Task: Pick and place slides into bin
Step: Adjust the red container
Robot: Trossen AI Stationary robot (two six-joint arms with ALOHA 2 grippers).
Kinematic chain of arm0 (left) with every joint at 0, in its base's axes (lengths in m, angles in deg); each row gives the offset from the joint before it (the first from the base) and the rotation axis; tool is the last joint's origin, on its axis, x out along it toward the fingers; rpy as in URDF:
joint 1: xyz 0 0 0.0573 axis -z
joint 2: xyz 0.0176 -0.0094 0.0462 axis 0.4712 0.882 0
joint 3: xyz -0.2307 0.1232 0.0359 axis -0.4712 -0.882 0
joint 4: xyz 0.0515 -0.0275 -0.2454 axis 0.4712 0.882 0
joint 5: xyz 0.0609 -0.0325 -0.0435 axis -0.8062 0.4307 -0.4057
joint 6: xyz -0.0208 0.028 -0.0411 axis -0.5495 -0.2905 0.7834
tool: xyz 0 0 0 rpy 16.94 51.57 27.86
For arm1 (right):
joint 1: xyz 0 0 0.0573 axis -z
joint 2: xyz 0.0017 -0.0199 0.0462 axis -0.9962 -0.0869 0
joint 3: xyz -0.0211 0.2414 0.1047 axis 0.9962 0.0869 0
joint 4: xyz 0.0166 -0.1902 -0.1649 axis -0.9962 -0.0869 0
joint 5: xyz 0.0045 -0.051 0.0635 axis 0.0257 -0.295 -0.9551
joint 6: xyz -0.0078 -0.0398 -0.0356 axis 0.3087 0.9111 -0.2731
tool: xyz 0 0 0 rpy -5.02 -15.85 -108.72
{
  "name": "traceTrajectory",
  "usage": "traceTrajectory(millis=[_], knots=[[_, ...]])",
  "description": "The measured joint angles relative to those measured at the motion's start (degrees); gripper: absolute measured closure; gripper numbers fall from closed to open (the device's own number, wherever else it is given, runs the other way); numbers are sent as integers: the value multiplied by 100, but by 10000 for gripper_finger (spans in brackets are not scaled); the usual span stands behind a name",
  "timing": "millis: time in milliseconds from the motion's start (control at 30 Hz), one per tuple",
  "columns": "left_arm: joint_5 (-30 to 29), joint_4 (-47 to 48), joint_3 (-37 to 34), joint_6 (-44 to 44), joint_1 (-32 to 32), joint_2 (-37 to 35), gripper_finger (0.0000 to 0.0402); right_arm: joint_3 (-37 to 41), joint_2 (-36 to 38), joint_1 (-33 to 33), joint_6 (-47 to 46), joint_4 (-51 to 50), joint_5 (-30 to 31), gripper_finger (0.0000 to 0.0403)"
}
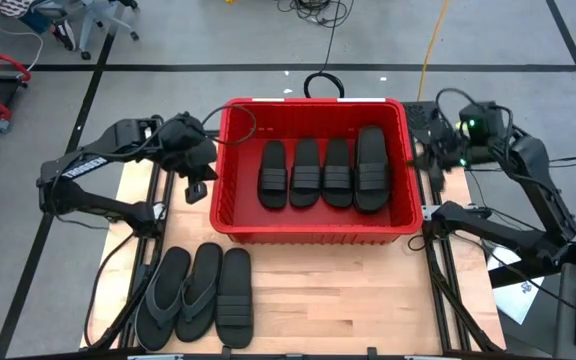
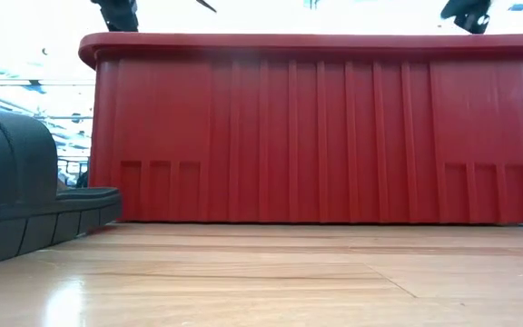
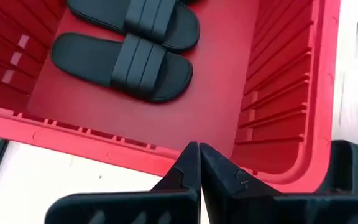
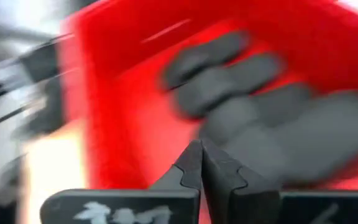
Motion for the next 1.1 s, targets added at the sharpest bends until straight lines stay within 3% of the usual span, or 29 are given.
traceTrajectory(millis=[267,500,800,933,1100], knots=[[-59,-59,0,165,85,2,401,1,890,-564,-499,-849,-1508,403],[-228,-228,-1,370,81,12,401,49,1161,-710,-1013,-1376,-1603,403],[-226,-393,-2,687,81,12,401,731,1164,-736,-449,-1875,-2304,403],[-232,-457,-2,753,81,12,401,1160,1164,-867,-455,-1758,-2287,403],[-381,-492,-3,917,79,12,401,1497,1144,-891,-764,-1282,-1360,403]])
